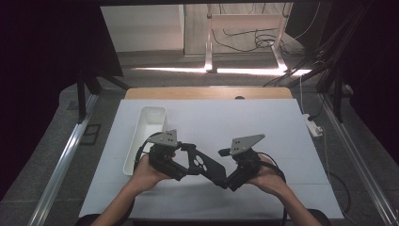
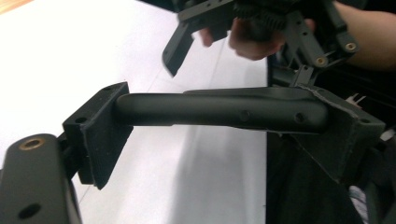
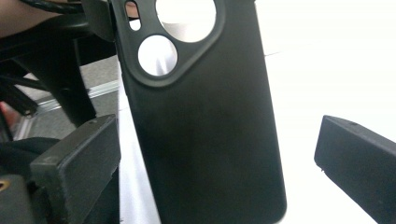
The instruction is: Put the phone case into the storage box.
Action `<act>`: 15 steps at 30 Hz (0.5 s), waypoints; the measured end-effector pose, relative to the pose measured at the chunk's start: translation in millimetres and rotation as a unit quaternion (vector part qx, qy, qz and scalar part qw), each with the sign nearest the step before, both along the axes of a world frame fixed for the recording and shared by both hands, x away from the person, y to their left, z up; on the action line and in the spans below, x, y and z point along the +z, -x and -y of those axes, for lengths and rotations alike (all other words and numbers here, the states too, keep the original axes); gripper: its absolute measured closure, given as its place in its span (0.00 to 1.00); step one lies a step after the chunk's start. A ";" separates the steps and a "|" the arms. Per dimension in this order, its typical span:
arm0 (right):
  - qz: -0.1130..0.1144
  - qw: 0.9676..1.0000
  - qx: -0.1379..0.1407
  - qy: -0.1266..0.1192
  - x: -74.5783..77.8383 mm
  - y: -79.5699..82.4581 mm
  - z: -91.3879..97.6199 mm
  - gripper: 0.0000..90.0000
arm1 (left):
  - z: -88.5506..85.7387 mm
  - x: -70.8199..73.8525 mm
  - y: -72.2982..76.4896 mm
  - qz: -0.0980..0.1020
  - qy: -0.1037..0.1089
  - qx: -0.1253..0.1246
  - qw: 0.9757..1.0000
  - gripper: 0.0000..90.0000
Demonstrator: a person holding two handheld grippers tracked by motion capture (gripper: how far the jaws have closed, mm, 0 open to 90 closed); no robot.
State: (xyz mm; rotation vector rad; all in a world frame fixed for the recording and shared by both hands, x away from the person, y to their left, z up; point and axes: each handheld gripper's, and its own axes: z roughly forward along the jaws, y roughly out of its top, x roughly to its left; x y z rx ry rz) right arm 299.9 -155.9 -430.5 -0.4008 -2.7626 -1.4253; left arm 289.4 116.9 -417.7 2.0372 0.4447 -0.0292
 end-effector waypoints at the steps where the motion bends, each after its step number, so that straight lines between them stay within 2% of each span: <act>1: 0.000 1.000 -0.004 0.001 -0.4 -0.6 1.2 0.00 | -0.1 0.1 -0.4 0.002 -0.004 0.005 1.000 0.17; 4: 0.001 1.000 -0.015 0.007 -0.9 -1.3 3.8 0.00 | -0.7 1.1 -1.6 0.004 -0.011 0.017 1.000 0.17; 8: 0.003 1.000 -0.023 0.002 -1.8 -1.2 6.9 0.00 | -1.2 2.9 -3.0 0.006 -0.017 0.031 0.999 0.17; 10: 0.009 0.999 -0.035 0.002 -2.3 -0.4 9.9 0.00 | -1.2 4.8 -5.3 0.007 -0.026 0.047 0.999 0.17; 15: 0.020 0.998 -0.054 0.004 -3.0 0.8 13.0 0.00 | -0.9 6.1 -9.7 0.001 -0.037 0.068 0.997 0.17</act>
